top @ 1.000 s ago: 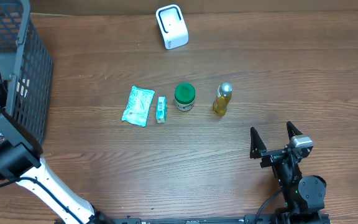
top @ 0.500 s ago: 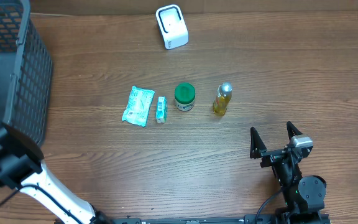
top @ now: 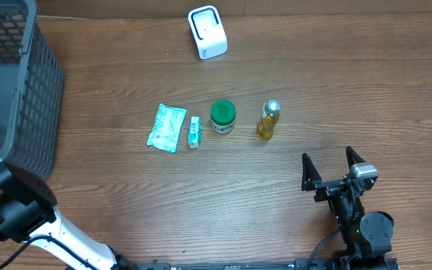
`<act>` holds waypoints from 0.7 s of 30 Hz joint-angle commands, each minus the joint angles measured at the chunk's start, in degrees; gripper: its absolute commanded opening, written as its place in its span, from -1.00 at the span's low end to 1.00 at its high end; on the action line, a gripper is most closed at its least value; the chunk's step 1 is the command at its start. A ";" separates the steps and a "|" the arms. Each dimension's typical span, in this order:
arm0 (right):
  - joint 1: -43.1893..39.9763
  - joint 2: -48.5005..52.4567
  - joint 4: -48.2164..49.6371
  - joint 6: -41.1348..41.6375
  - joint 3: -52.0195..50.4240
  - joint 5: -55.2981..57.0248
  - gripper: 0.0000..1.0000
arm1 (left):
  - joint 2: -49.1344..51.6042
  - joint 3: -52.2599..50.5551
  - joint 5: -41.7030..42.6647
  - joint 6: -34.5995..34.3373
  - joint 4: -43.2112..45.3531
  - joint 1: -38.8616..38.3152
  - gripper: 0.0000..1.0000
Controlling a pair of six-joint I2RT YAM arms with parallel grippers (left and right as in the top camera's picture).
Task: Scan the item barcode
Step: 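Reach the left gripper into the basket and grasp the PanTree snack bag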
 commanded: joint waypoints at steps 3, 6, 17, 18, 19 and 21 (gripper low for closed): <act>-0.37 -0.42 0.15 -0.22 -0.61 0.09 1.00 | 1.42 -17.99 1.20 -1.36 9.86 -0.15 -0.91; -0.37 -0.42 0.13 -0.22 -0.61 0.09 1.00 | 1.42 -26.36 0.35 -1.36 16.79 -0.15 -0.91; -0.37 -0.42 0.13 -0.22 -0.61 0.09 1.00 | 1.25 -27.17 0.28 -1.20 22.60 -0.15 0.49; -0.37 -0.42 0.13 -0.22 -0.61 0.09 1.00 | 1.25 -26.53 0.31 -0.74 22.43 -0.20 0.54; -0.37 -0.42 0.15 -0.22 -0.61 0.09 1.00 | 1.25 -25.88 0.28 0.24 22.40 -0.22 0.60; -0.37 -0.42 0.15 -0.22 -0.61 0.09 1.00 | 1.25 -25.46 0.24 1.84 22.47 -0.22 0.63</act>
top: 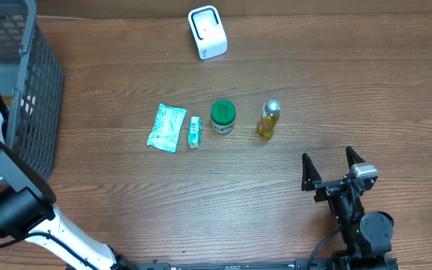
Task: Scan the item barcode
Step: 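Reach the left gripper into the basket and grasp the PanTree snack bag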
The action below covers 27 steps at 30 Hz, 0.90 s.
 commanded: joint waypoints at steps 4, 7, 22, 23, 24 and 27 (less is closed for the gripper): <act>-0.37 -0.42 0.20 -0.22 -0.61 0.09 1.00 | -0.17 2.19 0.02 7.80 0.15 -0.15 0.64; -0.37 -0.42 0.17 -0.22 -0.61 0.09 1.00 | -0.11 1.09 -0.02 10.45 0.26 -0.35 0.74; -0.37 -0.42 0.17 -0.22 -0.61 0.09 1.00 | -0.07 -12.11 -9.40 17.40 12.26 0.11 0.28; -0.37 -0.42 0.17 -0.22 -0.61 0.09 1.00 | -0.07 -12.11 -9.40 17.25 12.33 0.11 0.05; -0.37 -0.42 0.20 -0.22 -0.61 0.09 1.00 | -0.07 -12.11 -9.35 17.20 12.39 0.11 -0.12; -0.37 -0.42 0.20 -0.22 -0.61 0.09 1.00 | 0.20 -12.17 -8.94 16.74 12.70 0.17 -0.08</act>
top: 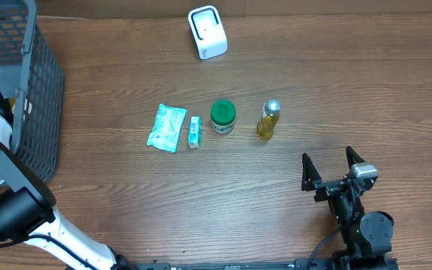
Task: Scan the item barcode
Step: 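Reach the left gripper into the basket and grasp the PanTree snack bag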
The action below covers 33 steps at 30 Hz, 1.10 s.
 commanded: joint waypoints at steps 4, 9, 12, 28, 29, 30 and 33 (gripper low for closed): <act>-0.37 -0.42 0.13 -0.20 -0.61 0.09 1.00 | 2.14 -1.97 -0.15 -1.60 -0.09 0.09 -0.29; -0.37 -0.42 0.13 -0.20 -0.61 0.09 1.00 | 1.27 -0.04 -2.60 -3.17 0.31 -0.15 -0.92; -0.37 -0.42 0.13 -0.20 -0.61 0.09 1.00 | -0.85 6.71 -1.77 -7.98 -2.25 -0.48 -0.92; -0.37 -0.42 0.11 -0.20 -0.61 0.09 1.00 | -17.90 34.58 3.56 -12.02 -8.46 -8.79 -0.92; -0.37 -0.42 0.11 -0.20 -0.61 0.09 1.00 | -19.04 34.58 3.56 -12.04 -8.66 -9.44 -0.92; -0.37 -0.42 0.13 -0.20 -0.61 0.09 1.00 | -20.59 34.58 3.58 -12.07 -9.27 -10.40 -0.92; -0.37 -0.42 0.13 -0.20 -0.61 0.09 1.00 | -24.11 34.58 3.65 -12.09 -10.95 -13.51 -0.92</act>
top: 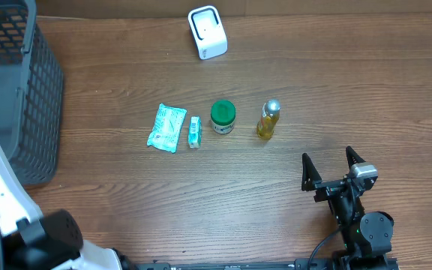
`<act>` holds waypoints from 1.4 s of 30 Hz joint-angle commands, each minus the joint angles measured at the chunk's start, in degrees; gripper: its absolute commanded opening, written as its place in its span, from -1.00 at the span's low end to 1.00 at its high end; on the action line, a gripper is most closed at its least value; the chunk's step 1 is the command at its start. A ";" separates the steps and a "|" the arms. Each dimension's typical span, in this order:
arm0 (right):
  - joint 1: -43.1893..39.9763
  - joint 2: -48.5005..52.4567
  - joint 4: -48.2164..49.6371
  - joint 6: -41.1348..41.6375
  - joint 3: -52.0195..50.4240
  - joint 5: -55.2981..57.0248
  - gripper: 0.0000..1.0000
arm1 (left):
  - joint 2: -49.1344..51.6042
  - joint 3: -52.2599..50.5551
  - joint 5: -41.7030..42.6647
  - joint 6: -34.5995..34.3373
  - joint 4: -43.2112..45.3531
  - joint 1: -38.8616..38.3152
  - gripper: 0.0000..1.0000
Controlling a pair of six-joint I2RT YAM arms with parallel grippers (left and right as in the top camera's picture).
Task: Scan the item barcode
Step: 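Reach the left gripper into the basket and grasp the PanTree snack bag, then carry the PanTree bag beside the wipes pack and release it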
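Note:
The white barcode scanner [207,31] stands at the table's far edge. In a row mid-table lie a teal packet [166,127], a small teal box [194,132], a green-lidded jar [223,117] and a yellow bottle with a silver cap [268,120]. My right gripper [330,166] rests open near the front right, empty, well short of the bottle. Only a white link of the left arm shows along the left edge; its gripper is out of view.
A dark mesh basket [40,90] fills the far left corner, beside the left arm's link. The left arm's dark joint [51,234] sits at the front left. Bare wood lies between the item row and the scanner.
The left arm's dark wrist section, which was beside the basket's near wall, is gone from view; only its white link and a joint at the front left show. Items and right arm are unmoved.
The left arm's end was at the basket's left side, then it shifted slightly along the basket wall over the following two moments. Now it has drawn out of view at the left edge. The row of items, the scanner and the open right gripper stayed put throughout.

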 commanded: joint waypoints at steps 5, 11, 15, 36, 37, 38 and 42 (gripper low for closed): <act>-0.37 -0.42 0.15 -0.20 -0.61 0.09 1.00 | -8.39 0.96 0.24 -1.79 -7.89 -11.23 -0.92; -0.37 -0.42 0.13 -0.20 -0.61 0.09 1.00 | -8.70 0.70 0.31 -11.47 -21.42 -24.52 -0.91; -0.37 -0.42 0.13 -0.22 -0.61 0.09 1.00 | -6.95 -1.42 0.72 -17.51 -27.36 -29.94 -0.92; -0.37 -0.42 0.13 -0.20 -0.61 0.09 1.00 | 6.32 -37.90 -10.14 -28.41 -11.69 -38.62 -0.92; -0.37 -0.42 0.13 -0.20 -0.61 0.09 1.00 | 6.32 -39.91 -9.77 -28.41 -9.35 -38.62 -0.91; -0.37 -0.42 0.15 -0.22 -0.61 0.09 1.00 | 6.32 -40.70 -9.09 -28.37 -8.48 -38.66 -0.91; -0.37 -0.42 0.13 -0.20 -0.61 0.09 1.00 | 6.32 -44.81 2.56 -23.96 -4.28 -38.77 -0.92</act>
